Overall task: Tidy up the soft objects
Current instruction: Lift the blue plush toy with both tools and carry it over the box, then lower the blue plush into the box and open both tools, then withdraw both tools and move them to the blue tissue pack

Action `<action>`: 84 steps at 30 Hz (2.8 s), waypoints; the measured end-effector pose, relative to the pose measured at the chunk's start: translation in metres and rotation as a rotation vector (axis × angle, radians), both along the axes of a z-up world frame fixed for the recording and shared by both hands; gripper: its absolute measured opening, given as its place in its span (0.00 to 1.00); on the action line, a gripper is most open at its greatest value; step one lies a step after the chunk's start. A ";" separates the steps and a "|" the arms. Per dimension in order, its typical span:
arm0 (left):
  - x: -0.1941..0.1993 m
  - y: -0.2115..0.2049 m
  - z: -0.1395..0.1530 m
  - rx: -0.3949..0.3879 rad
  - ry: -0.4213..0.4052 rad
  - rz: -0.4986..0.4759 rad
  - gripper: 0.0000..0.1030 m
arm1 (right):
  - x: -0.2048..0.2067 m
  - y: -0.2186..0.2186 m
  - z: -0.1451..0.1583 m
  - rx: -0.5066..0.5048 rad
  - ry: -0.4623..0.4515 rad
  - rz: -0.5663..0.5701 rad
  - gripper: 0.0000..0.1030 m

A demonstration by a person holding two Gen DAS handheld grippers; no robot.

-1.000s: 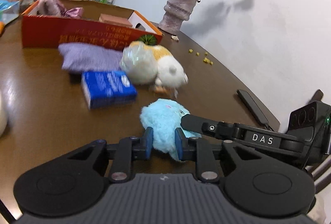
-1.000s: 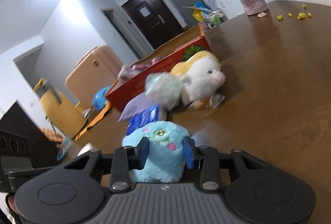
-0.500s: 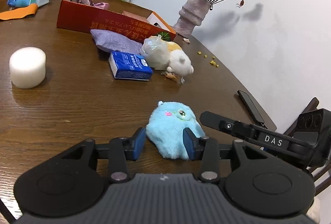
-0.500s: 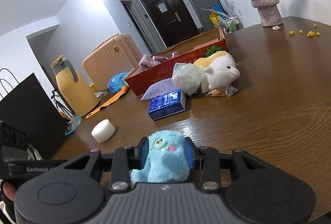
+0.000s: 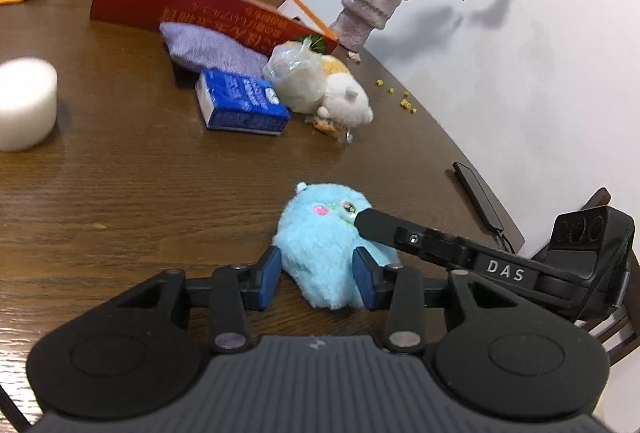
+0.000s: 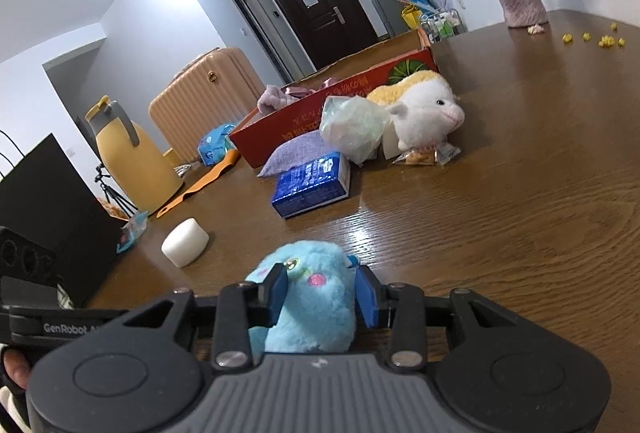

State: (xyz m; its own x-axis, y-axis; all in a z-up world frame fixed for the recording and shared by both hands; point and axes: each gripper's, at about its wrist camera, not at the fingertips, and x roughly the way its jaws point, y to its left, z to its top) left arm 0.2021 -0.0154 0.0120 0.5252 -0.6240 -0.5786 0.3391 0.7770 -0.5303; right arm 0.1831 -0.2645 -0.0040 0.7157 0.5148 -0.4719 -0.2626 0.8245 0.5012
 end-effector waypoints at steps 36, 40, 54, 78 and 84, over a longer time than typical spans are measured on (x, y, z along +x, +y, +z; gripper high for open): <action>0.288 -0.028 0.086 -0.102 -0.106 0.078 0.26 | 0.285 -0.023 0.113 -0.033 -0.072 -0.039 0.29; 0.323 -0.041 0.043 -0.073 -0.015 0.088 0.27 | 0.317 -0.005 0.085 -0.207 -0.053 -0.074 0.30; 0.325 -0.054 0.025 0.053 -0.043 0.108 0.26 | 0.323 0.011 0.052 -0.357 -0.069 -0.120 0.25; 0.063 0.002 0.172 0.298 -0.507 0.163 0.74 | 0.099 0.002 0.171 -0.384 -0.334 -0.045 0.59; -0.006 0.010 0.160 0.328 -0.566 0.220 0.81 | 0.034 0.007 0.165 -0.366 -0.380 -0.030 0.69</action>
